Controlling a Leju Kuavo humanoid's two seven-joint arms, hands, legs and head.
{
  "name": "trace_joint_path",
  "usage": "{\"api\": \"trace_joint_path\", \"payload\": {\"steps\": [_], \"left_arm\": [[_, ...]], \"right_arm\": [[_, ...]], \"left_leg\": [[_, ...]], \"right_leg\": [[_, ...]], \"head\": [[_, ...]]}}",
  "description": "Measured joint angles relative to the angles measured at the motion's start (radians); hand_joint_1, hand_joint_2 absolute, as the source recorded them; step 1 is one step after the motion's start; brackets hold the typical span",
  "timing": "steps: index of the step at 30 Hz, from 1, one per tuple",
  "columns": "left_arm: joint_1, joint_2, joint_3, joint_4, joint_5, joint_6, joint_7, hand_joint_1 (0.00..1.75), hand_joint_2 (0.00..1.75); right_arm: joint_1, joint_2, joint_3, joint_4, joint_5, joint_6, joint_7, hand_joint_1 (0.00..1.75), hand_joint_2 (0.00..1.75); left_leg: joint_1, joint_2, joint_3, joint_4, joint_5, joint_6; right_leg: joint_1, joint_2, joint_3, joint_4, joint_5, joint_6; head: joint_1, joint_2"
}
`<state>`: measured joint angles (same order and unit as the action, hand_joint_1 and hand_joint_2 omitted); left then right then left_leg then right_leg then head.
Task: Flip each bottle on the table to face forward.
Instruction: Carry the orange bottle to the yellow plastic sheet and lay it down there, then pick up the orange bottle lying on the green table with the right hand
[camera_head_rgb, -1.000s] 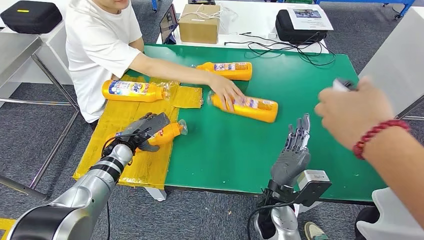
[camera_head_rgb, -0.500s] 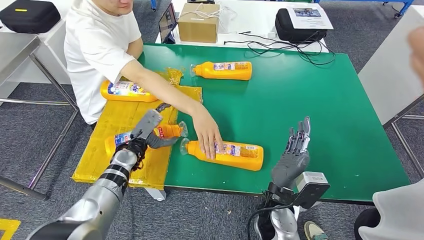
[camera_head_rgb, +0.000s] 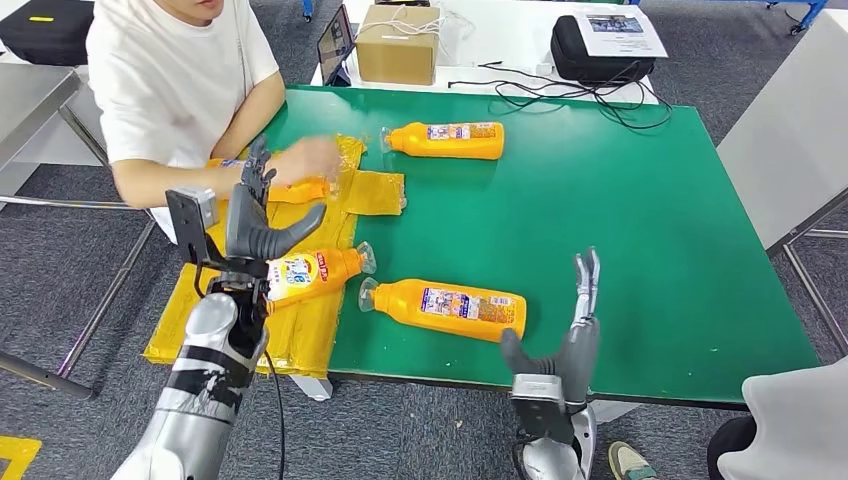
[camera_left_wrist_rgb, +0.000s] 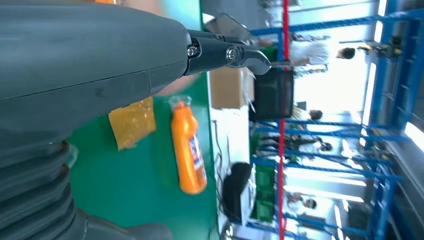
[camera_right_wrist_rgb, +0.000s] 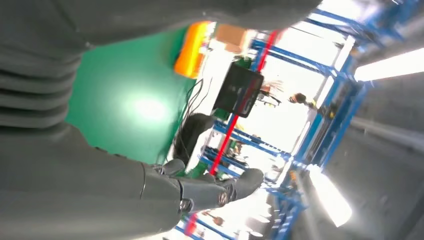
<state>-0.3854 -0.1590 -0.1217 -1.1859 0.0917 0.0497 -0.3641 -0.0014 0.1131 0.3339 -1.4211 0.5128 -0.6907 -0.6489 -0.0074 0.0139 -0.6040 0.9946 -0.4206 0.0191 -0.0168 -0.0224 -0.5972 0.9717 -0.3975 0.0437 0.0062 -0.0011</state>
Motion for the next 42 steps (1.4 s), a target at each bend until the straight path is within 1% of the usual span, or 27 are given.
{"api": "trace_joint_path", "payload": {"steps": [2, 4, 6, 8, 11, 14, 16, 18, 20, 23, 26, 30, 35, 42], "left_arm": [[0.053, 0.007, -0.025, -0.054, 0.011, 0.020, -0.004, 0.00, 1.75], [0.111, 0.011, -0.045, -0.109, 0.001, 0.056, -0.014, 0.00, 1.75], [0.166, 0.013, -0.062, -0.155, -0.040, 0.110, -0.033, 0.00, 1.75], [0.215, 0.016, -0.078, -0.200, -0.079, 0.164, -0.043, 0.00, 1.75], [0.278, 0.019, -0.090, -0.261, -0.094, 0.217, -0.038, 0.00, 1.75], [0.311, 0.021, -0.093, -0.296, -0.105, 0.253, -0.045, 0.00, 1.75], [0.325, 0.016, -0.090, -0.313, -0.134, 0.346, -0.084, 0.00, 1.75], [0.333, 0.002, -0.083, -0.328, -0.172, 0.478, -0.149, 0.00, 1.75], [0.335, -0.009, -0.075, -0.338, -0.193, 0.553, -0.186, 0.00, 1.75], [0.333, -0.020, -0.072, -0.338, -0.201, 0.553, -0.166, 0.00, 1.75], [0.304, -0.033, -0.084, -0.300, -0.219, 0.534, -0.149, 0.00, 1.75], [0.259, -0.054, -0.114, -0.244, -0.229, 0.524, -0.146, 0.00, 1.75], [0.230, -0.060, -0.139, -0.203, -0.228, 0.523, -0.132, 0.00, 1.75], [0.221, -0.060, -0.148, -0.174, -0.213, 0.510, -0.112, 0.00, 1.75]], "right_arm": [[-0.001, -0.020, -0.008, 0.049, 0.159, -0.001, 0.079, 0.00, 1.75], [-0.001, -0.041, -0.026, 0.102, 0.321, -0.002, 0.125, 0.00, 1.75], [-0.001, -0.051, -0.064, 0.135, 0.449, -0.003, 0.117, 0.00, 1.75], [-0.001, -0.055, -0.117, 0.155, 0.529, -0.003, 0.113, 0.00, 1.75], [-0.001, -0.060, -0.181, 0.189, 0.573, -0.003, 0.137, 0.00, 1.75], [-0.002, -0.065, -0.212, 0.210, 0.587, -0.004, 0.148, 0.00, 1.75], [-0.006, -0.061, -0.225, 0.223, 0.592, -0.004, 0.143, 0.00, 1.75], [-0.021, -0.048, -0.232, 0.248, 0.588, -0.004, 0.133, 0.00, 1.75], [-0.039, -0.032, -0.233, 0.281, 0.587, -0.004, 0.131, 0.00, 1.75], [-0.090, -0.007, -0.227, 0.359, 0.612, -0.004, 0.167, 0.00, 1.75], [-0.185, 0.014, -0.203, 0.496, 0.638, -0.004, 0.229, 0.00, 1.75], [-0.301, 0.038, -0.169, 0.652, 0.625, 0.007, 0.259, 0.00, 1.75], [-0.392, 0.050, -0.134, 0.781, 0.610, 0.087, 0.325, 0.00, 1.75], [-0.472, 0.053, -0.084, 0.877, 0.619, 0.194, 0.428, 0.00, 1.75]], "left_leg": [[0.000, 0.000, 0.000, 0.000, 0.000, 0.000], [0.000, 0.000, -0.001, 0.000, 0.000, 0.000], [0.000, 0.000, -0.001, 0.000, -0.001, 0.000], [0.000, 0.000, -0.001, 0.000, -0.001, 0.000], [0.000, 0.000, -0.001, 0.000, -0.001, 0.000], [0.000, 0.000, -0.001, 0.000, -0.001, 0.000], [0.000, 0.000, -0.001, 0.000, -0.001, 0.000], [0.000, 0.001, -0.001, 0.000, -0.001, 0.000], [0.000, 0.000, 0.000, 0.000, -0.001, 0.000], [0.000, 0.000, 0.000, 0.000, -0.001, 0.000], [0.000, 0.001, 0.000, 0.000, 0.001, 0.001], [0.000, 0.001, 0.000, 0.000, 0.002, 0.002], [0.000, 0.001, 0.000, 0.000, 0.002, 0.002], [0.000, 0.001, -0.001, 0.000, 0.002, 0.002]], "right_leg": [[0.000, 0.000, 0.000, 0.000, 0.000, 0.000], [0.000, 0.000, -0.001, 0.000, 0.000, 0.000], [0.000, 0.000, -0.001, -0.001, -0.001, 0.000], [0.000, 0.000, -0.001, -0.001, -0.001, 0.001], [0.000, 0.000, -0.001, -0.001, -0.001, 0.001], [0.000, 0.000, -0.001, -0.001, -0.001, 0.001], [0.000, 0.000, -0.001, 0.000, -0.001, 0.001], [0.000, 0.000, -0.001, 0.000, -0.001, 0.000], [0.000, 0.000, -0.001, 0.000, -0.001, 0.000], [0.000, 0.000, -0.001, 0.000, 0.000, 0.000], [0.000, 0.000, -0.001, 0.000, 0.001, 0.000], [0.000, 0.000, 0.000, 0.000, 0.002, 0.001], [0.000, 0.000, -0.001, 0.000, 0.002, 0.001], [0.000, 0.001, -0.001, 0.000, 0.002, 0.001]], "head": [[0.000, 0.000], [0.000, 0.000], [0.000, 0.000], [0.000, 0.000], [0.000, 0.000], [0.000, 0.000], [0.000, 0.000], [0.000, 0.000], [0.000, 0.000], [0.000, 0.000], [0.000, 0.000], [0.000, 0.000], [0.000, 0.000], [0.000, 0.000]]}}
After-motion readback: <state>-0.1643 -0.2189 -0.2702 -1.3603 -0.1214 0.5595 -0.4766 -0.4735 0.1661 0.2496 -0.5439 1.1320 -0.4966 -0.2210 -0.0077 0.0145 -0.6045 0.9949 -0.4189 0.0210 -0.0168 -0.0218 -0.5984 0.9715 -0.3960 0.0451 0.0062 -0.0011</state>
